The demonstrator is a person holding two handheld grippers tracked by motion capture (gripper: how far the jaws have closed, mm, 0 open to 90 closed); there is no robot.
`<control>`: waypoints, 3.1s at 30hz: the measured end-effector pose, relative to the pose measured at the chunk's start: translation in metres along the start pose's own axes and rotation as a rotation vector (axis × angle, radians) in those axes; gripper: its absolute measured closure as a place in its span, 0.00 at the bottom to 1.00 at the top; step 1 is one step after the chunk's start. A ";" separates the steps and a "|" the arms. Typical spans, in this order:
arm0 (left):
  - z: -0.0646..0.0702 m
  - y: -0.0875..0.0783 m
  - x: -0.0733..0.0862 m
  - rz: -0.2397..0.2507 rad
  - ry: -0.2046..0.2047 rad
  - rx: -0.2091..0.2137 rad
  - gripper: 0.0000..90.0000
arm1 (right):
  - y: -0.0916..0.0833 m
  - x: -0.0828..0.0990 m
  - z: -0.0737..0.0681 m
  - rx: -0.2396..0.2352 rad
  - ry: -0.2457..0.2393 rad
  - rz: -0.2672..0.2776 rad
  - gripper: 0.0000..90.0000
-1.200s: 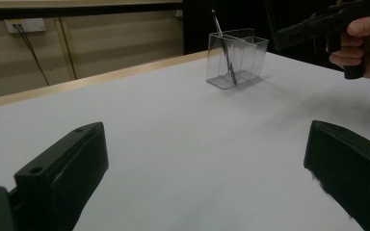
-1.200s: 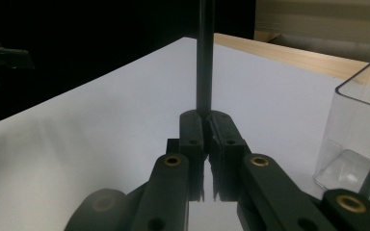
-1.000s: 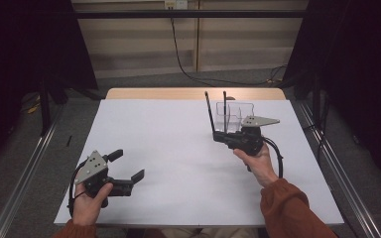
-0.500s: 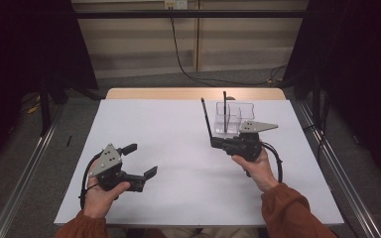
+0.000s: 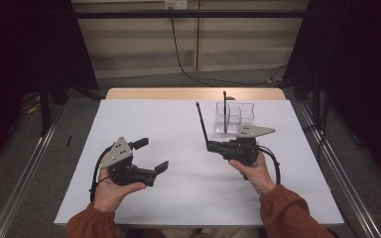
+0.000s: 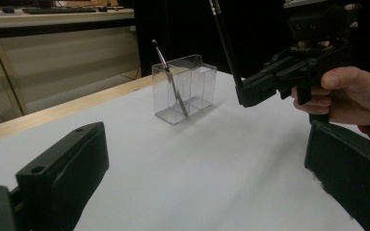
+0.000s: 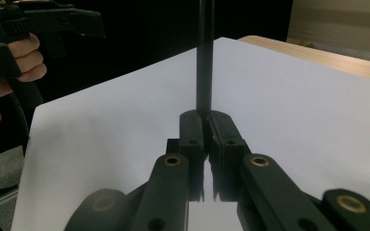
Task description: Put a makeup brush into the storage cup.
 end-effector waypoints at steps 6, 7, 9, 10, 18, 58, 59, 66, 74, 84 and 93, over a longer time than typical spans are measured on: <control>0.003 0.010 -0.006 -0.021 0.017 -0.005 0.03 | -0.004 0.001 -0.007 0.002 -0.004 -0.004 0.94; 0.005 0.012 -0.008 -0.023 0.017 0.001 0.03 | -0.005 0.001 -0.008 0.001 -0.004 0.002 0.94; 0.007 0.016 -0.011 -0.019 0.013 0.010 0.04 | -0.007 0.002 -0.010 -0.001 -0.013 0.009 0.94; 0.008 0.018 -0.014 -0.019 0.013 0.013 0.04 | -0.007 0.002 -0.011 -0.002 -0.011 0.014 0.94; 0.021 0.034 -0.033 0.010 -0.008 0.050 0.06 | -0.002 0.005 -0.019 -0.024 -0.035 0.016 0.94; 0.031 0.063 -0.052 0.016 -0.050 0.121 0.58 | 0.011 0.013 -0.038 -0.089 -0.054 0.002 0.94; 0.031 0.064 -0.052 0.017 -0.057 0.126 0.60 | 0.011 0.014 -0.039 -0.090 -0.053 0.000 0.94; 0.032 0.063 -0.054 0.031 -0.082 0.145 0.74 | 0.013 0.015 -0.038 -0.087 -0.048 -0.003 0.94; 0.026 0.060 -0.053 0.049 -0.118 0.138 0.87 | 0.015 0.017 -0.041 -0.100 -0.042 -0.013 0.94; 0.030 0.059 -0.052 0.039 -0.151 0.187 0.92 | 0.017 0.019 -0.042 -0.104 -0.054 -0.026 0.94; 0.034 0.056 -0.052 0.014 -0.144 0.219 0.93 | 0.019 0.020 -0.045 -0.109 -0.069 -0.033 0.93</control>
Point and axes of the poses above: each handheld gripper's, and its own axes: y roughly forward along the jaws, x roughly out of its underside, z roughly to its right, the point moved 9 cm from there along y, roughly forward along the jaws, and after that the axes turned 4 degrees about -x, right-handed, at the moved point
